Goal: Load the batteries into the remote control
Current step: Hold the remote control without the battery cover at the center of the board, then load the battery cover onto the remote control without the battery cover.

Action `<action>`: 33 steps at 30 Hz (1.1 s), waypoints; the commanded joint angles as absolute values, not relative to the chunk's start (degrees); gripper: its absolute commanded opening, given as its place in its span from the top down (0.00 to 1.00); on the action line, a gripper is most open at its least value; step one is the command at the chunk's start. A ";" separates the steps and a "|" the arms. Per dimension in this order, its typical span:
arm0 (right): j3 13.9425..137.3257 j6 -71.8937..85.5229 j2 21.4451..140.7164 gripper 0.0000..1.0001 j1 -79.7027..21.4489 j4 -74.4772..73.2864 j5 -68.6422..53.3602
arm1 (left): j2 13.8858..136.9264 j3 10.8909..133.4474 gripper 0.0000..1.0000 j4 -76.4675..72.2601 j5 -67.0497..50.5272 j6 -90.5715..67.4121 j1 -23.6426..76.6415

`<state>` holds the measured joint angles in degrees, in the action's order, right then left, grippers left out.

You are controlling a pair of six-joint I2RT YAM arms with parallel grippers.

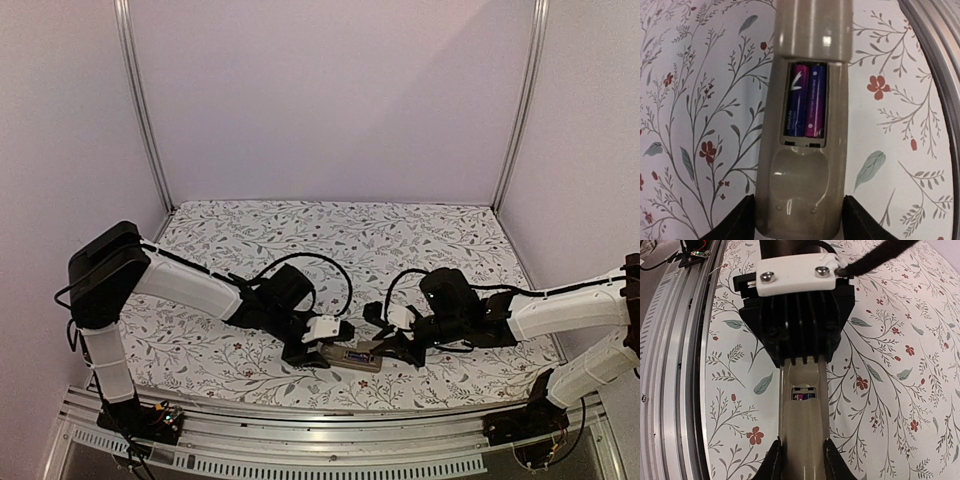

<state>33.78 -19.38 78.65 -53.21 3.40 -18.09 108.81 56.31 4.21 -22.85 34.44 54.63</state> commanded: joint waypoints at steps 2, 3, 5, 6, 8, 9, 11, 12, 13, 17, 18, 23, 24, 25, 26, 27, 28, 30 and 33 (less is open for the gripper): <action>33.78 -19.78 78.12 1.00 -52.83 5.47 -18.98 | 110.21 55.65 0.52 3.49 -19.73 33.40 55.48; 33.97 -19.78 78.33 1.00 -52.78 5.50 -18.92 | 110.04 55.59 0.55 3.59 -19.42 33.30 55.55; 34.10 -19.86 78.48 1.00 -52.53 5.67 -18.89 | 109.36 55.21 0.59 3.60 -18.71 33.21 55.55; 34.11 -19.86 78.42 1.00 -52.41 5.80 -18.90 | 108.89 54.89 0.61 3.55 -18.20 33.30 55.60; 34.08 -19.86 78.28 1.00 -52.22 5.87 -19.20 | 107.96 53.88 0.62 3.37 -16.89 33.59 55.34; 34.02 -19.86 78.10 1.00 -52.21 5.88 -19.31 | 107.53 53.35 0.62 3.26 -16.22 33.71 55.01; 33.85 -20.38 77.80 1.00 -52.21 5.82 -19.96 | 106.93 52.61 0.62 3.77 -14.93 33.14 54.52; 33.70 -20.85 77.77 1.00 -52.21 6.00 -20.10 | 106.75 52.44 0.62 4.62 -14.71 32.54 54.34; 33.48 -21.67 77.85 1.00 -52.21 6.24 -20.07 | 106.52 52.43 0.62 5.54 -14.79 32.12 54.33; 33.46 -24.35 79.35 1.00 -52.21 7.81 -20.75 | 104.43 50.37 0.62 6.31 -14.64 30.86 54.36; 33.90 -25.05 79.87 1.00 -52.21 7.98 -21.39 | 103.73 49.45 0.61 5.71 -14.25 30.79 54.33; 36.74 -27.65 84.48 1.00 -52.21 8.09 -23.62 | 103.21 48.92 0.52 5.64 -14.94 28.77 54.32; 37.08 -28.20 85.50 1.00 -52.23 8.13 -23.86 | 103.33 48.99 0.50 5.77 -15.00 28.59 54.28; 37.31 -28.63 86.04 1.00 -52.21 8.36 -24.09 | 103.36 49.08 0.47 5.75 -15.03 28.57 54.31; 37.41 -28.78 86.68 1.00 -52.21 8.60 -24.38 | 103.36 49.05 0.42 5.81 -15.09 28.56 54.33; 37.50 -28.94 87.06 1.00 -52.21 8.80 -24.68 | 103.32 49.04 0.36 5.85 -15.11 28.56 54.27; 37.65 -28.99 87.73 1.00 -52.21 8.93 -24.84 | 103.28 49.00 0.32 5.84 -15.16 28.56 54.25; 38.15 -28.59 88.71 1.00 -52.21 9.01 -24.83 | 103.10 48.96 0.27 5.99 -15.31 28.39 54.30; 39.14 -27.71 90.62 1.00 -52.15 9.24 -25.35 | 103.05 48.96 0.24 6.06 -15.76 28.22 54.24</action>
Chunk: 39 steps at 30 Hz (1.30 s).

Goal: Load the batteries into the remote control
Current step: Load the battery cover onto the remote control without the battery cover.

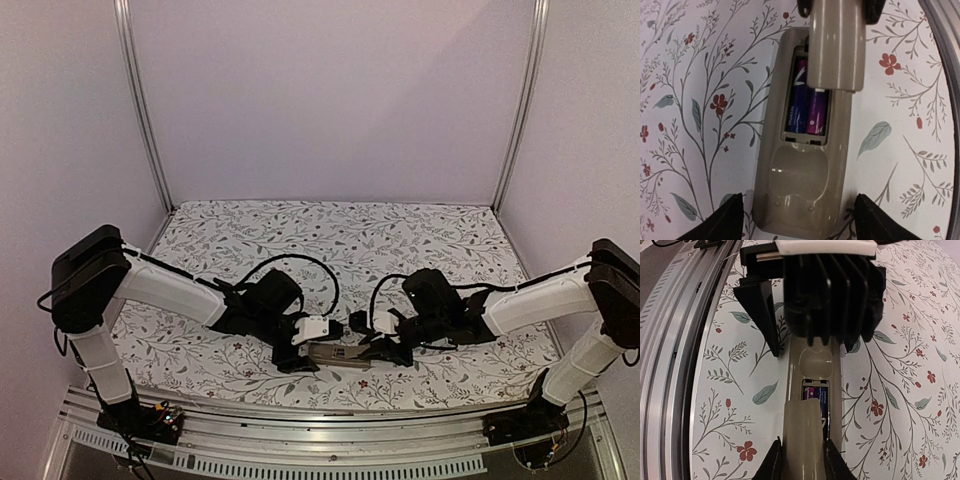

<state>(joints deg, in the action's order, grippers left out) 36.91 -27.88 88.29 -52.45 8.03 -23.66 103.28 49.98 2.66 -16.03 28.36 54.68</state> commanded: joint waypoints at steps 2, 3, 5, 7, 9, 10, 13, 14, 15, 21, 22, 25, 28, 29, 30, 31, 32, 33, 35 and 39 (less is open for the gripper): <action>39.80 -26.66 91.87 1.00 -52.13 9.75 -26.24 | 103.22 49.08 0.24 6.19 -16.18 28.21 54.25; 40.05 -26.18 92.42 1.00 -52.20 10.21 -26.60 | 103.37 49.19 0.24 6.32 -16.17 28.21 54.26; 40.48 -24.66 93.45 1.00 -52.18 10.97 -27.23 | 103.55 49.38 0.24 6.57 -16.30 28.30 54.25; 40.73 -22.81 94.29 1.00 -52.14 11.47 -27.16 | 103.77 49.56 0.25 6.77 -16.43 28.38 54.26; 40.82 -21.28 94.97 1.00 -52.17 11.89 -26.90 | 103.95 49.72 0.25 6.92 -16.54 28.39 54.25; 40.74 -20.75 95.21 1.00 -52.20 12.27 -26.94 | 103.99 49.74 0.25 6.89 -16.61 28.32 54.28; 40.61 -18.76 95.65 1.00 -52.21 13.35 -27.09 | 104.15 49.83 0.25 6.88 -16.95 28.15 54.24; 40.61 -18.47 95.85 1.00 -52.16 13.56 -26.89 | 104.19 49.90 0.26 6.94 -17.03 28.13 54.25; 40.61 -18.06 95.94 1.00 -52.20 13.74 -26.59 | 104.23 49.92 0.26 6.94 -17.05 28.13 54.25; 40.39 -17.50 96.54 1.00 -52.16 14.26 -26.57 | 104.50 50.09 0.26 6.98 -17.42 28.17 54.24; 40.35 -17.45 96.78 1.00 -52.20 14.24 -26.40 | 104.58 50.17 0.26 6.98 -17.42 28.21 54.27; 40.01 -17.15 97.26 1.00 -52.23 14.24 -26.02 | 104.67 50.27 0.27 7.07 -17.58 28.21 54.27; 39.86 -17.10 97.55 1.00 -52.21 14.17 -25.66 | 104.84 50.35 0.27 7.08 -17.70 28.19 54.26; 39.78 -17.11 97.68 1.00 -52.16 14.15 -25.40 | 104.85 50.36 0.27 7.05 -17.71 28.21 54.23; 39.67 -17.07 97.68 1.00 -52.14 14.15 -25.11 | 104.85 50.36 0.27 7.11 -17.69 28.21 54.23; 39.57 -17.06 97.72 1.00 -52.17 14.15 -24.98 | 104.85 50.36 0.27 7.12 -17.79 28.19 54.24; 39.48 -17.05 97.80 1.00 -52.13 14.15 -24.96 | 104.85 50.36 0.27 7.12 -17.77 28.16 54.27; 39.40 -17.05 97.70 1.00 -52.15 14.22 -24.96 | 104.81 50.36 0.27 7.11 -17.76 28.15 54.23; 39.30 -16.97 97.73 1.00 -52.12 14.24 -24.85 | 104.94 50.36 0.27 7.12 -17.85 28.13 54.25; 39.50 -16.88 98.00 1.00 -51.95 14.24 -24.72 | 105.02 50.53 0.27 7.11 -17.98 28.13 54.24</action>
<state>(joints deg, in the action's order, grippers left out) 39.79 -17.45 96.92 -52.42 13.56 -25.47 103.26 50.19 4.19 -17.69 27.99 54.68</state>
